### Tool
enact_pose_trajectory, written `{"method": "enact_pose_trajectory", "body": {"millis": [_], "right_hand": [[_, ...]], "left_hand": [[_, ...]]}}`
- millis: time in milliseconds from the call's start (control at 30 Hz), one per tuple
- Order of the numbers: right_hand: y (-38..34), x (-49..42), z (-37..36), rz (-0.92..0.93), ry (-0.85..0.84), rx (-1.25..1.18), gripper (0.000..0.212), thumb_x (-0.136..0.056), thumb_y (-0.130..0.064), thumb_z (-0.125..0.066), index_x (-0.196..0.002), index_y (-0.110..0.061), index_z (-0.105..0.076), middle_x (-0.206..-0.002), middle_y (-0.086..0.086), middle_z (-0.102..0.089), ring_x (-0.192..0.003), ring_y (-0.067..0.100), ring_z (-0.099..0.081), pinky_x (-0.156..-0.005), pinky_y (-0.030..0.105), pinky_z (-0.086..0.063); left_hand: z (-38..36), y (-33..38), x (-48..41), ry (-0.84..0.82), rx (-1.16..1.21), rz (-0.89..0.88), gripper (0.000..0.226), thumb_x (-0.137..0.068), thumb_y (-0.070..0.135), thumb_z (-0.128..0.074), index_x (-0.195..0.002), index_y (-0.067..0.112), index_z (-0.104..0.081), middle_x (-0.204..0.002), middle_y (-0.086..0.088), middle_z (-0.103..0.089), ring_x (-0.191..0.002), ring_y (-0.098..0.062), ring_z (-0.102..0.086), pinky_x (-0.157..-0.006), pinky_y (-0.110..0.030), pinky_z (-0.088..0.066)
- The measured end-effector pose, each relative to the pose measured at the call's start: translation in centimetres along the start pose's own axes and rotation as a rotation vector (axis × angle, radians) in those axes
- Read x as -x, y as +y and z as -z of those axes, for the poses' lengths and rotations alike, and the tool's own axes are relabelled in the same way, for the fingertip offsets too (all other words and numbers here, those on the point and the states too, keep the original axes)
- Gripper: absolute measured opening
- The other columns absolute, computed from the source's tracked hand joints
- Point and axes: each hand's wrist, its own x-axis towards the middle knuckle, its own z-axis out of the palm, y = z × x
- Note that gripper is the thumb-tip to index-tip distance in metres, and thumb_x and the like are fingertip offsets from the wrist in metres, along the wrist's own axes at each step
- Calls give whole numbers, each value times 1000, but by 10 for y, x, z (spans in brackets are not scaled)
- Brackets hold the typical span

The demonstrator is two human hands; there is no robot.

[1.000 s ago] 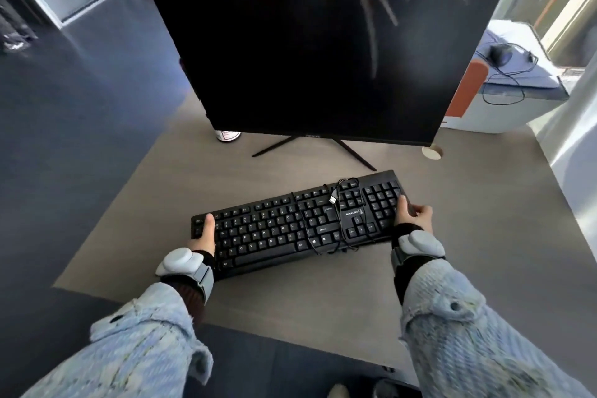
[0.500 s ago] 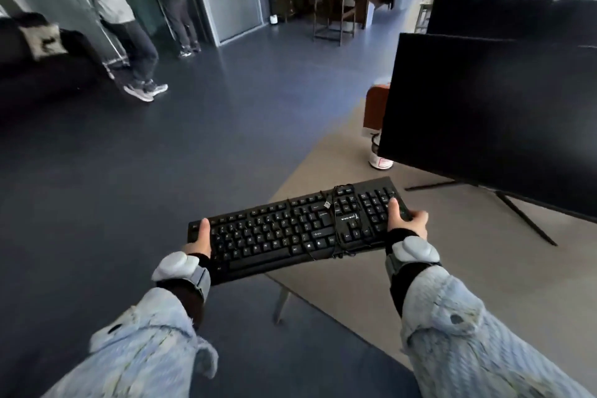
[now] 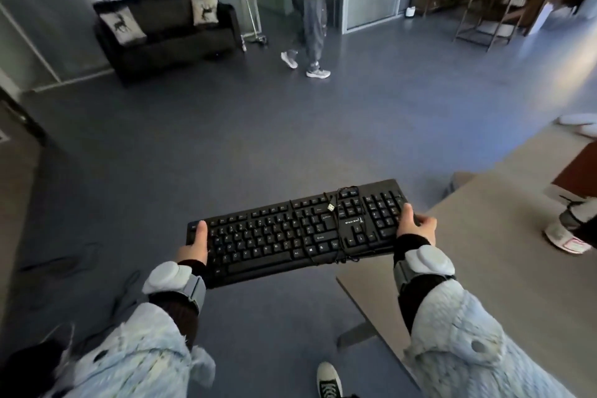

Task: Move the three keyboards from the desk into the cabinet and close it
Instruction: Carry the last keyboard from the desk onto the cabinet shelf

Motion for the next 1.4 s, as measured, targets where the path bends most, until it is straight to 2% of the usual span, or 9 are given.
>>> {"method": "enact_pose_trajectory", "body": {"millis": [167,333,533,667,900,1033,1167,1267,1400], "right_hand": [[-37,-18,-69,-26,-120,54,48,-87,-47,-51,-114,-8,-49,-116,21,-62,-106,36,-60,-88,35,-39],[-89,-32,-161,48,-255,107,52,-88,-47,-51,-121,-7,-47,-122,20,-59,-112,36,-57,-94,37,-39],[-109,-23,-246,72,-396,185,51,-87,-46,-51,-121,-8,-47,-120,19,-60,-110,36,-57,-91,37,-40],[-127,-7,-340,113,-478,206,48,-87,-44,-53,-118,-8,-48,-117,19,-61,-105,36,-59,-84,35,-39],[-178,45,-506,190,-554,263,48,-85,-46,-52,-118,-11,-47,-113,18,-62,-90,32,-57,-81,36,-39],[-211,89,-604,257,-603,236,47,-86,-44,-53,-117,-10,-46,-114,19,-61,-93,33,-58,-78,34,-38],[-228,115,-665,277,-631,242,48,-86,-44,-54,-118,-9,-46,-112,19,-60,-100,37,-59,-79,35,-38],[-244,141,-758,294,-711,234,47,-86,-45,-54,-115,-9,-47,-102,15,-59,-90,33,-58,-78,35,-39],[-255,163,-841,289,-796,221,45,-84,-46,-56,-110,-10,-48,-93,10,-55,-78,26,-51,-75,34,-38]], "left_hand": [[17,22,-37,74,64,53,84,-89,61,-34,-137,-7,-41,-144,-26,-43,-131,-39,-43,-108,-39,-29],[40,45,-81,188,154,123,85,-89,62,-34,-138,-8,-38,-144,-27,-42,-129,-40,-44,-106,-40,-32],[75,39,-127,238,252,236,84,-90,61,-34,-139,-7,-37,-142,-27,-44,-126,-40,-46,-105,-41,-36],[109,46,-187,287,333,288,80,-92,56,-36,-140,-8,-34,-143,-27,-43,-127,-40,-45,-102,-40,-36],[204,81,-302,310,481,296,80,-90,59,-34,-141,-2,-38,-144,-23,-44,-125,-38,-48,-102,-37,-37],[277,110,-372,388,563,228,88,-84,67,-36,-144,3,-36,-146,-21,-43,-127,-38,-47,-109,-39,-35],[319,120,-409,382,607,229,97,-77,76,-34,-147,8,-31,-147,-20,-41,-128,-38,-46,-110,-46,-35],[357,120,-463,489,660,241,90,-82,71,-33,-144,5,-36,-143,-22,-45,-125,-39,-47,-109,-44,-35],[387,124,-512,552,697,260,81,-88,62,-35,-140,1,-40,-141,-24,-47,-124,-39,-48,-104,-39,-35]]}}
